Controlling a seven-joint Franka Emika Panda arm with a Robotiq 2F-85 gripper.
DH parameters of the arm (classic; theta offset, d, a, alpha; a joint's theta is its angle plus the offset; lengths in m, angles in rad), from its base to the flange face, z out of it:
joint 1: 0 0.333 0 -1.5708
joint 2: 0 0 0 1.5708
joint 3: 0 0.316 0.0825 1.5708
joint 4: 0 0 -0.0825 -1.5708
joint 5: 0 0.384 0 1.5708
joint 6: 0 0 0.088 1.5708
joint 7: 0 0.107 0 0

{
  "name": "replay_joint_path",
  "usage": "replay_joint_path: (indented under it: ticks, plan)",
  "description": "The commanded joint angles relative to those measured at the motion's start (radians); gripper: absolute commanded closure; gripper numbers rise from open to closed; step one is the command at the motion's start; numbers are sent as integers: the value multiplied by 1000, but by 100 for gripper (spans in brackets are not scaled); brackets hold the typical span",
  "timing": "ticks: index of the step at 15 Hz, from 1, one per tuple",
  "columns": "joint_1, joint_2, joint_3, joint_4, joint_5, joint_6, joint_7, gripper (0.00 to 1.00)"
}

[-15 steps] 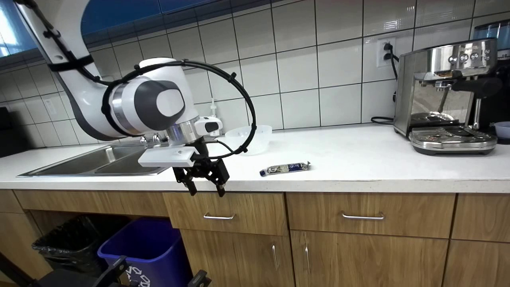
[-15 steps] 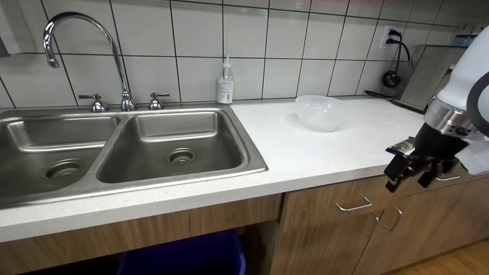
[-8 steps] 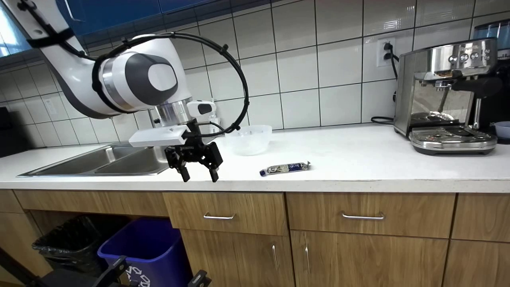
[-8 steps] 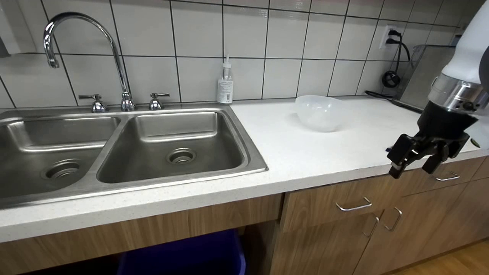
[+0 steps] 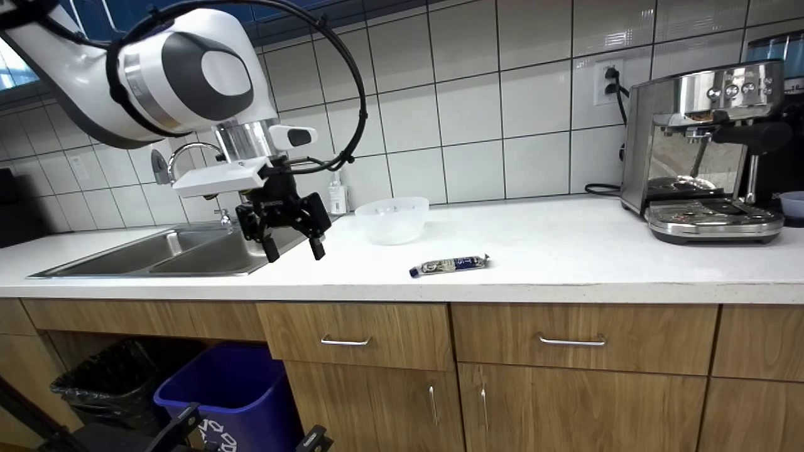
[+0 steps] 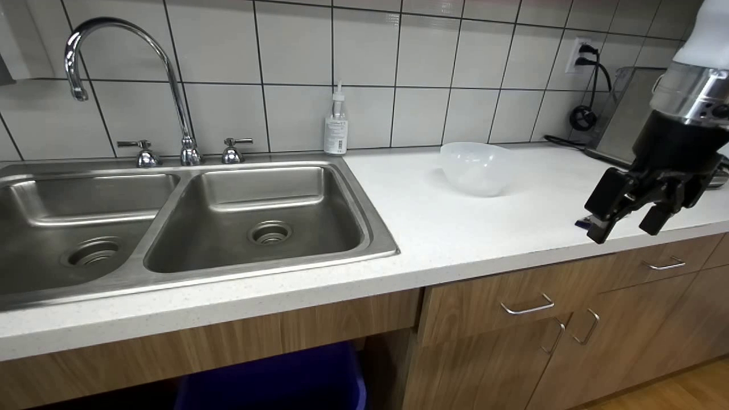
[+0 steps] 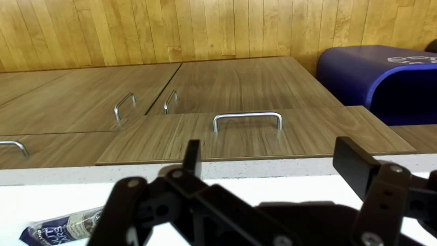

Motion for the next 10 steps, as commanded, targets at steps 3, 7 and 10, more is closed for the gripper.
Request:
replay_joint_path:
  ticks: [3, 7, 10]
  plan:
    - [-19, -117, 46, 2, 27, -134, 17, 0]
    - [-18, -84, 41, 1, 30, -94, -9, 0]
    - [-18, -77, 41, 0, 30, -93, -9, 0]
